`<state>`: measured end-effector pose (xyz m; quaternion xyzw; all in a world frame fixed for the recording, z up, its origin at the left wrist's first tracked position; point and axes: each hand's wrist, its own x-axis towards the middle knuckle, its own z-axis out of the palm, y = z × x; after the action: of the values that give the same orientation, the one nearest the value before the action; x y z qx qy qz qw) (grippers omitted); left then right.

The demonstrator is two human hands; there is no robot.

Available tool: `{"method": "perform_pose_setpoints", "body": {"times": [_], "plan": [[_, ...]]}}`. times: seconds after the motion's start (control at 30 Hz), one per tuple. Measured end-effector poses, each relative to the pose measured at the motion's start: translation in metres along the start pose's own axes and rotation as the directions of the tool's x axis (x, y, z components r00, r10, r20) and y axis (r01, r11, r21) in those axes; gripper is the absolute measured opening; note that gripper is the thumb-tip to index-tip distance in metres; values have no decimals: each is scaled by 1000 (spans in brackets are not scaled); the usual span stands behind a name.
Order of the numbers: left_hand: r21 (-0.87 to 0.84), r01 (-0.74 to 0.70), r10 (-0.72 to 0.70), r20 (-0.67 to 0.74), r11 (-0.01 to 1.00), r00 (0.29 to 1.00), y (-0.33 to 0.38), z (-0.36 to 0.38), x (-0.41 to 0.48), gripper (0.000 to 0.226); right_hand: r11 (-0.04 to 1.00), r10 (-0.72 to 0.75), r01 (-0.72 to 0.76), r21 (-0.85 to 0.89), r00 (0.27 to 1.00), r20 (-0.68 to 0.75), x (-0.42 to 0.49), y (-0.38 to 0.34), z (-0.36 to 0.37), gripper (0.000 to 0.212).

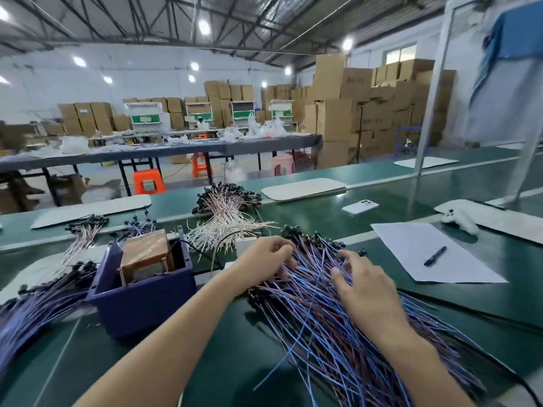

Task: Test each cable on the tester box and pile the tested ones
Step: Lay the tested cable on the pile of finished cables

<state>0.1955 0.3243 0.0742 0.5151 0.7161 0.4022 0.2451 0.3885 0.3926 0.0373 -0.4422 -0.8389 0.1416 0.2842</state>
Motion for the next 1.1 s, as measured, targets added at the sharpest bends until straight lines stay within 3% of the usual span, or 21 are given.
{"method": "perform_pose_setpoints", "body": {"times": [0.13,0.27,0.37,0.47,0.63,0.73,0.83,0.93,1.0,1.1], "plan": [[175,15,-45,169,984,985,-33,-34,-52,24,963,-247,248,106,969,-28,-18,-68,43,41],[324,144,-226,231,935,946,-83,-71,-114,29,901,-418,391,185,898,136,-44,-128,105,35],[391,265,-336,123,882,934,-121,-101,-159,29,887,-453,382,259,831,323,-59,-163,148,30],[359,365,-392,3,859,920,-151,-131,-196,27,875,-484,429,225,754,443,-73,-194,178,27],[286,462,-369,-324,840,871,-188,-181,-229,24,885,-461,445,136,796,393,-83,-212,206,24],[285,549,-323,-567,786,758,-211,-215,-233,22,890,-455,433,142,825,334,-84,-208,213,23],[242,685,-310,-756,687,577,-236,-243,-234,32,902,-432,395,177,844,318,-81,-206,215,22],[149,802,-451,-761,578,466,-259,-258,-236,55,907,-418,374,193,852,314,-80,-205,217,21],[109,794,-523,-698,598,490,-271,-256,-236,67,908,-416,369,200,857,304,-80,-205,219,21],[240,799,-529,-640,551,557,-282,-237,-236,76,906,-415,362,218,860,296,-79,-205,220,20]]}}
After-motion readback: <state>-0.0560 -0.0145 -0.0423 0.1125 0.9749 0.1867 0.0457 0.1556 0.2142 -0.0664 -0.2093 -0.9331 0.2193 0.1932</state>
